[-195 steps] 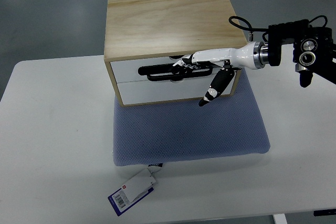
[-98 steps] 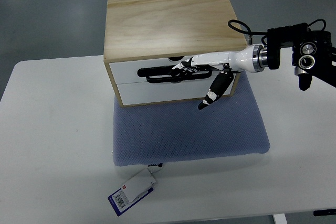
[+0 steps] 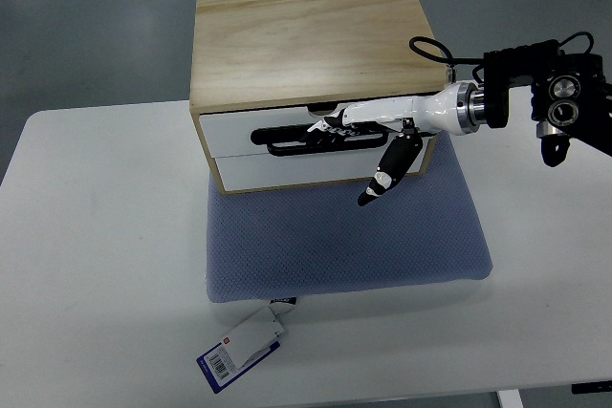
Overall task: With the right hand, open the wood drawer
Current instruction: 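Pull the handle toward the robot with the right hand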
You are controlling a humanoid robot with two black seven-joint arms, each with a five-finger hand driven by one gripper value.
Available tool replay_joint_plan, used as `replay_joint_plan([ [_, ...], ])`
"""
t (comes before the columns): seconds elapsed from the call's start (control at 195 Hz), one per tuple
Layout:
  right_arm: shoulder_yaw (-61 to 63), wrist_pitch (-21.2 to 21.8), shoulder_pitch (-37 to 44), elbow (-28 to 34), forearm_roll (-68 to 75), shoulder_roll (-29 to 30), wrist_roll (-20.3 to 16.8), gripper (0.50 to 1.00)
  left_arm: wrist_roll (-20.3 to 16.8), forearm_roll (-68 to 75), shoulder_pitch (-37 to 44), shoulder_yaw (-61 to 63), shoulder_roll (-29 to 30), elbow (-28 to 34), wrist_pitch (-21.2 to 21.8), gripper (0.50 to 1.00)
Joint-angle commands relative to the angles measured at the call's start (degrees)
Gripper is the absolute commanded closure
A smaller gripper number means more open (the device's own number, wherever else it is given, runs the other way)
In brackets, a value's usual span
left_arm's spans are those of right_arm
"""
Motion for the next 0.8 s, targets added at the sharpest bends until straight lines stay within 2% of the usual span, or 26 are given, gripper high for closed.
replay_joint_plan([
  [0.0,0.02,0.0,-0.06,0.61,2.51,-0.68,-3.54,0.562,-0.01,0.0,0.0,0.0,0.0,0.0,-0.06,0.5],
  [0.077,0.02,0.0,-0.06,0.87,3.12,-0.94,-4.42,0.562,-0.01,0.0,0.0,0.0,0.0,-0.08,-0.06,0.5],
  [0.082,-0.07,0.0,0.02,1.22,3.91,-1.38,-5.72,0.562,-0.01,0.0,0.0,0.0,0.0,0.0,-0.06,0.5],
  [0.107,-0.07,0.0,-0.06,1.49,4.53,-1.64,-6.52,0.562,0.08,0.0,0.0,0.0,0.0,0.0,-0.06,0.5],
  [0.159,-0.07,0.0,-0.06,1.49,4.53,-1.65,-6.53,0.562,0.08,0.0,0.0,0.0,0.0,0.0,-0.06,0.5],
  [0.164,-0.07,0.0,-0.06,1.84,5.75,-2.08,-7.92,0.562,-0.01,0.0,0.0,0.0,0.0,0.0,-0.06,0.5],
  [0.287,0.28,0.0,-0.15,2.8,8.75,-3.23,-10.13,0.562,-0.01,0.0,0.0,0.0,0.0,0.0,-0.06,0.5],
  [0.793,0.63,0.0,-0.33,6.85,11.12,-5.25,-10.57,0.562,-0.01,0.0,0.0,0.0,0.0,0.0,0.03,0.5],
])
